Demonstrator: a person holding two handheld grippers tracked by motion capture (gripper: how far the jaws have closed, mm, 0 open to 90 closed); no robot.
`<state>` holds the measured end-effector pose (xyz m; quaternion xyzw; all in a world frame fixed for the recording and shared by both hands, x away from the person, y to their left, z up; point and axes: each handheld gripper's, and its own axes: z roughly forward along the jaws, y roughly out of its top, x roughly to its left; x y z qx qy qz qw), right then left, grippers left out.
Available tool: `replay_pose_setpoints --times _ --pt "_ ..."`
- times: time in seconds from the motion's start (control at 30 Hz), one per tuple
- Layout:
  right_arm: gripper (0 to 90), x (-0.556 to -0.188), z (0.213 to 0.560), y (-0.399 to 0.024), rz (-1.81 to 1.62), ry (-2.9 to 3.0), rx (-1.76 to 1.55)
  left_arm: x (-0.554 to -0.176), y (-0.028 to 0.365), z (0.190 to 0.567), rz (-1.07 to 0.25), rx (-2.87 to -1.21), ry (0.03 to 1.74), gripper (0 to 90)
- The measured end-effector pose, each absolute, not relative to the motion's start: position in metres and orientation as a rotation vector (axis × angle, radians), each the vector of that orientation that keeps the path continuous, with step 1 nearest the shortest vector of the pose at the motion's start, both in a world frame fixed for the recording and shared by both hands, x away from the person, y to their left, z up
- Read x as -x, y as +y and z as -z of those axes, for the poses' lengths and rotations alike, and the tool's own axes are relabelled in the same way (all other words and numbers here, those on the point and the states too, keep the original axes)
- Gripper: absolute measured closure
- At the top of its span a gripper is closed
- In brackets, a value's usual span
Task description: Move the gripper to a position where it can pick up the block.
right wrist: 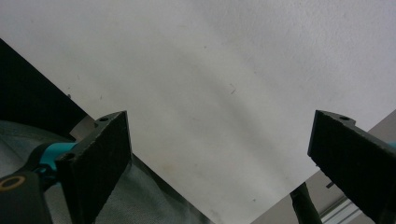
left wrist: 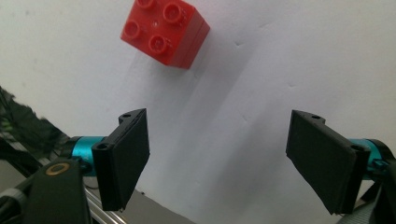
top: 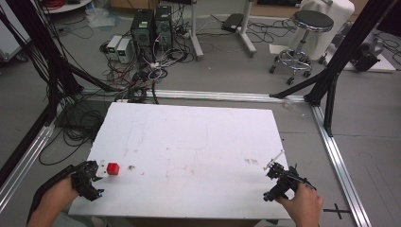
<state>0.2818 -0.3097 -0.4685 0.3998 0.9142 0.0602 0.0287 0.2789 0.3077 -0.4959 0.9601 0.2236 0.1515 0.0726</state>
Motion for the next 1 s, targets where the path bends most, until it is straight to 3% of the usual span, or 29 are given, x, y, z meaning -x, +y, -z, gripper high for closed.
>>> replay_pose_setpoints --times 0.17,1.0 --pt "5.5 -0.282 0.469 -0.309 -0.182 2.83 -1.224 -0.287 0.307 0.491 -0.459 -2.944 0.513 21.8" --pt "5.5 -0.283 0.468 -0.306 -0.188 2.841 -1.205 -0.314 0.295 0.479 -0.437 -3.029 0.176 21.9"
